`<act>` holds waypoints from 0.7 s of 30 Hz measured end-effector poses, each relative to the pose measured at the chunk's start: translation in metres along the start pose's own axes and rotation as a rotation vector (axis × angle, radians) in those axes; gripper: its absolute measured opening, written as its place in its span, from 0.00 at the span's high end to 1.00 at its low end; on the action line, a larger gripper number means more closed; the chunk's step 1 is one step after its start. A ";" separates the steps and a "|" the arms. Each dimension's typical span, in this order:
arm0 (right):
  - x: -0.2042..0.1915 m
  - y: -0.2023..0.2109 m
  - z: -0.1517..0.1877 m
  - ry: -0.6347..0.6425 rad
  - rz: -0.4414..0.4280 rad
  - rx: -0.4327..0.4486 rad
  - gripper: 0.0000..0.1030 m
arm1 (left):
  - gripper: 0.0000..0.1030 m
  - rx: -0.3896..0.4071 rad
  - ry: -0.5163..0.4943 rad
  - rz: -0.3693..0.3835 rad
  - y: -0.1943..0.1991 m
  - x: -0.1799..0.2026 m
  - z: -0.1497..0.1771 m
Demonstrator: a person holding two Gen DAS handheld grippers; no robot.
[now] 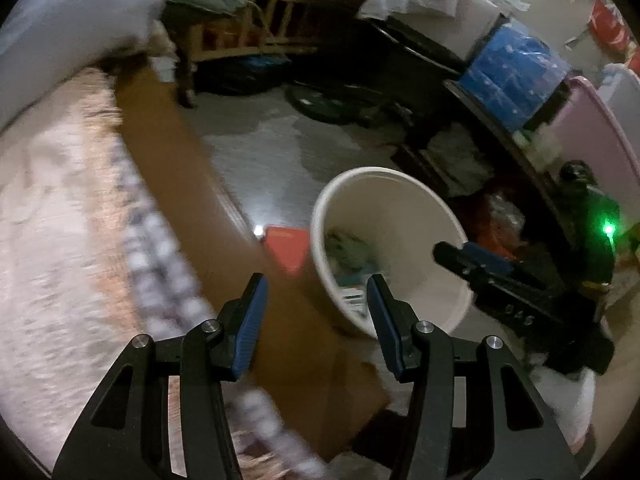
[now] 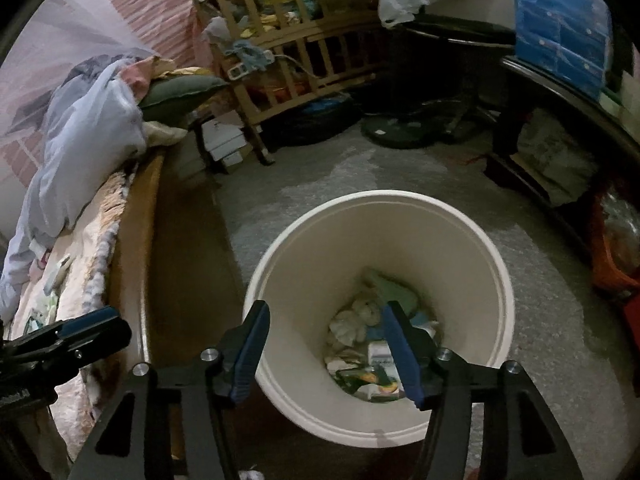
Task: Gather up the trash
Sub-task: 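Move both open tools back over the bed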
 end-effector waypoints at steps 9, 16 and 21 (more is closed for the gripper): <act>-0.059 0.006 0.007 0.084 -0.109 0.006 0.42 | 0.52 0.047 0.013 -0.145 0.045 -0.062 0.026; -0.129 0.007 0.017 0.140 -0.232 -0.019 0.40 | 0.52 0.066 0.074 -0.222 0.083 -0.118 0.045; -0.194 0.003 0.032 0.229 -0.317 -0.056 0.40 | 0.52 0.078 0.152 -0.298 0.114 -0.174 0.057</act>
Point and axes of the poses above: each gripper's, at about its wrist camera, not at the fingertips, and y roughly against the way its jaws point, x to its right, z to its underside, the point moved 4 cm from there along -y, roughly the way its jaws point, and after that the axes turned 4 degrees about x, right-handed, at the moved point
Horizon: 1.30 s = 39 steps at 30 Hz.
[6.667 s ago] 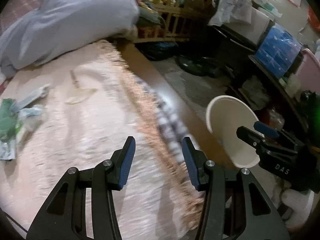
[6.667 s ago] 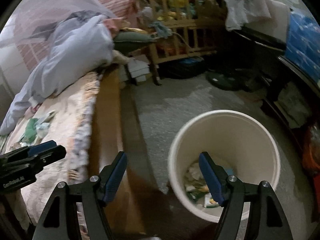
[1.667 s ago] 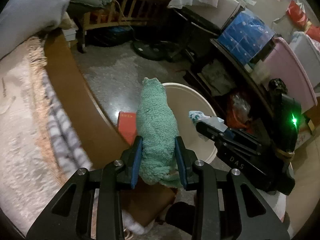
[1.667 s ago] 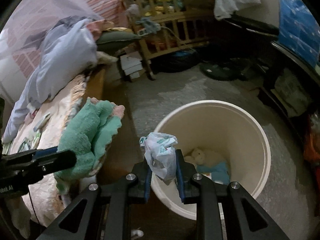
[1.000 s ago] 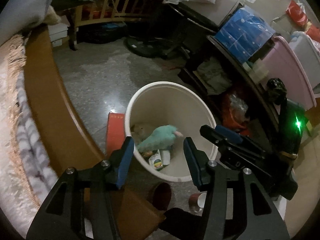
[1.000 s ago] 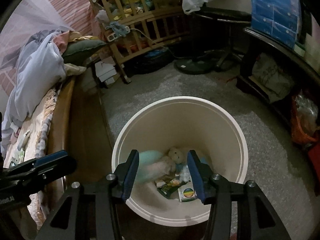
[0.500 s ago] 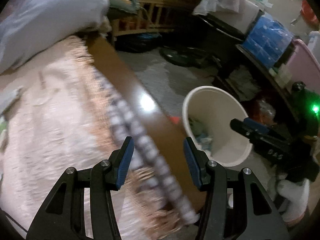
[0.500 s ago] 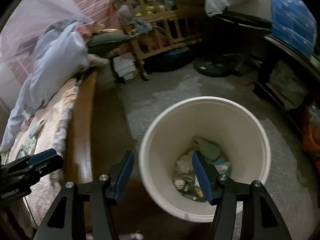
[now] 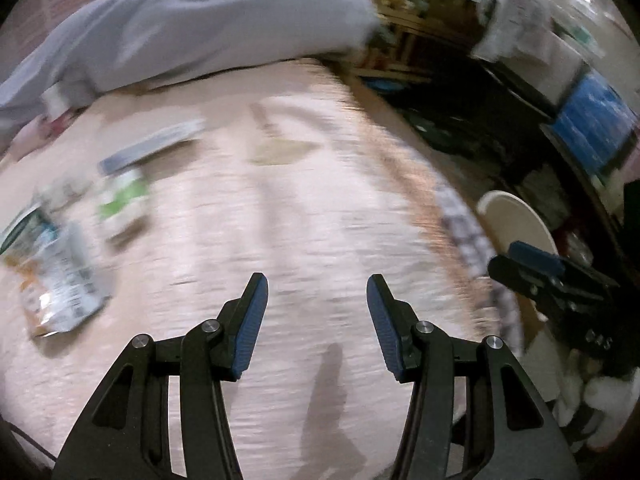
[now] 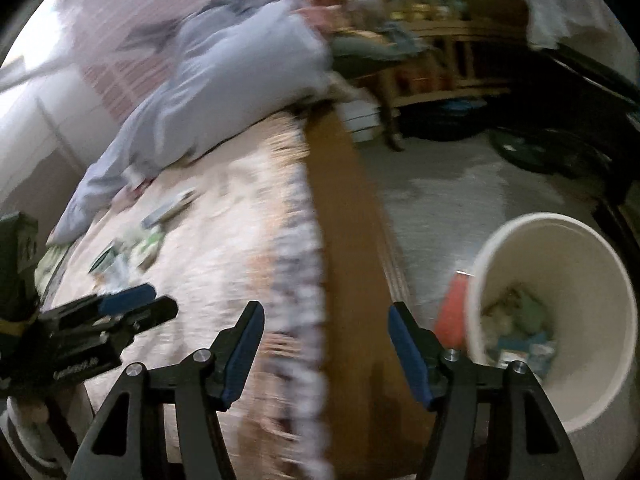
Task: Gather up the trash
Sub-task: 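Move both open tools back over the bed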
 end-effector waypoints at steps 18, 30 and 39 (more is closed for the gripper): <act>-0.170 -0.084 0.016 0.217 -0.204 -0.147 0.34 | 0.52 0.030 0.336 -0.259 0.033 -0.266 -0.009; -0.176 -0.094 0.015 0.208 -0.196 -0.164 0.33 | 0.52 -0.157 0.309 -0.036 0.019 -0.243 0.045; -0.168 -0.087 0.011 0.190 -0.146 -0.145 0.32 | 0.52 -0.164 0.259 0.280 0.039 -0.146 0.053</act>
Point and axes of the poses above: each gripper's, at about its wrist camera, not at the fingertips, and y roughly against the way its jaws point, x to its right, z to its underside, the point moved 4 cm from there along -y, roughly the way its jaws point, and after that the axes turned 4 degrees about x, right-handed, at the moved point
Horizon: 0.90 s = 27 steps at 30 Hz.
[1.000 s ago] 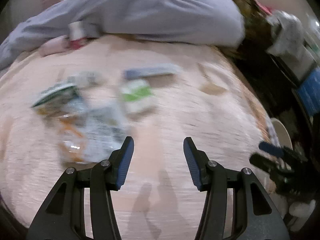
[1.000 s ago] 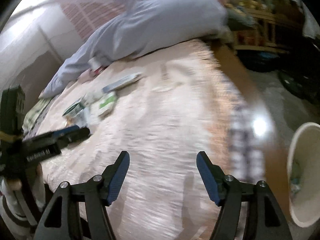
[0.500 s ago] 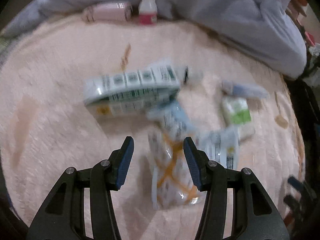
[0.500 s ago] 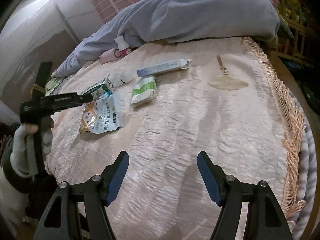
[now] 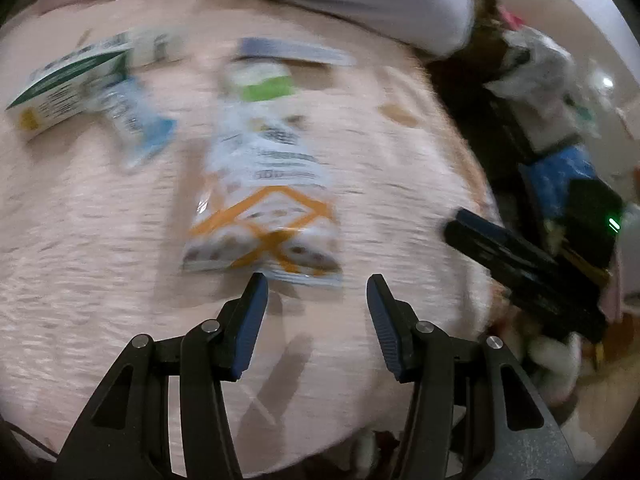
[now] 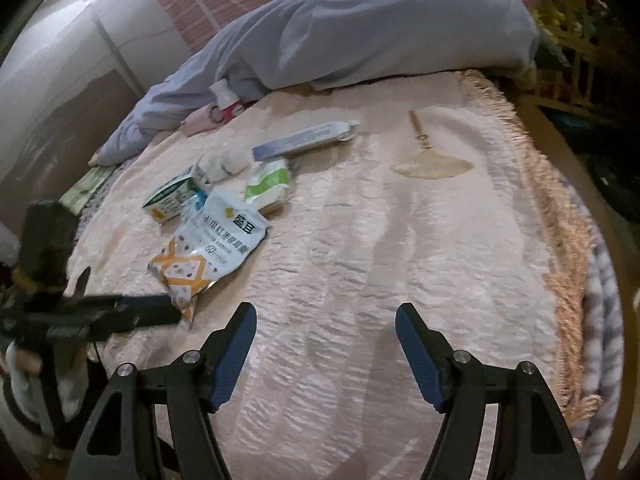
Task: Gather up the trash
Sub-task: 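Move both open tools back over the bed, then grasp the orange-white snack bag with the right tool while the left grasps the blue wrapper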
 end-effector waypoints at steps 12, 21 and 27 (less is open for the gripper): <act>-0.049 -0.011 -0.016 -0.033 -0.119 -0.008 0.17 | 0.51 0.150 -0.032 -0.267 0.069 -0.046 0.001; -0.135 -0.075 -0.024 0.098 -0.080 -0.080 0.11 | 0.51 0.218 0.124 -0.343 0.094 -0.119 -0.008; -0.129 -0.119 -0.014 0.048 -0.055 -0.143 0.17 | 0.47 0.275 0.199 -0.302 0.076 -0.122 -0.036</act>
Point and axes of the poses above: each gripper's, at about its wrist camera, not at the fingertips, and y roughly against the way its jaws point, x to its right, z to its underside, the point moved 4 cm from there along -y, roughly the way its jaws point, and after that the axes turned 4 degrees about x, right-handed, at the moved point
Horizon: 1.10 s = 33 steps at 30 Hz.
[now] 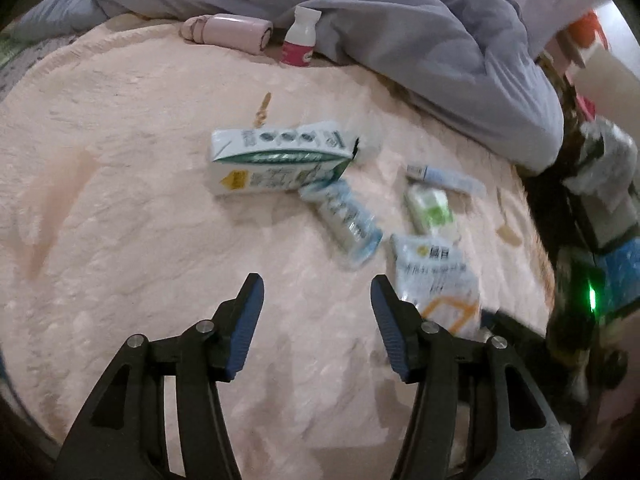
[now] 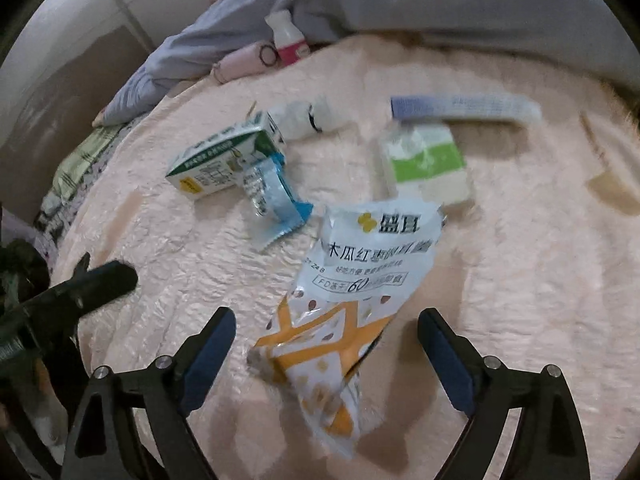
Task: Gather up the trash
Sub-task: 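Grasp the orange-white snack bag with the right tool while the left grasps the blue wrapper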
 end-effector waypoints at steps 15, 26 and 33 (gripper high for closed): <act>0.048 0.072 0.015 0.049 -0.048 0.130 0.81 | 0.47 -0.012 0.110 -0.060 -0.100 0.027 -0.021; 0.080 0.109 0.033 0.004 -0.038 0.167 0.81 | 0.70 -0.024 0.024 0.059 -0.059 0.055 0.003; 0.096 0.131 0.041 -0.028 -0.025 0.194 0.81 | 0.70 -0.022 -0.060 0.099 -0.034 0.096 0.025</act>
Point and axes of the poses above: each gripper's, at about its wrist camera, not at the fingertips, and y roughly against the way its jaws point, x to its right, z to its underside, the point moved 4 cm from there along -y, roughly the way its jaws point, and after that the axes turned 4 degrees about x, right-handed, at the moved point
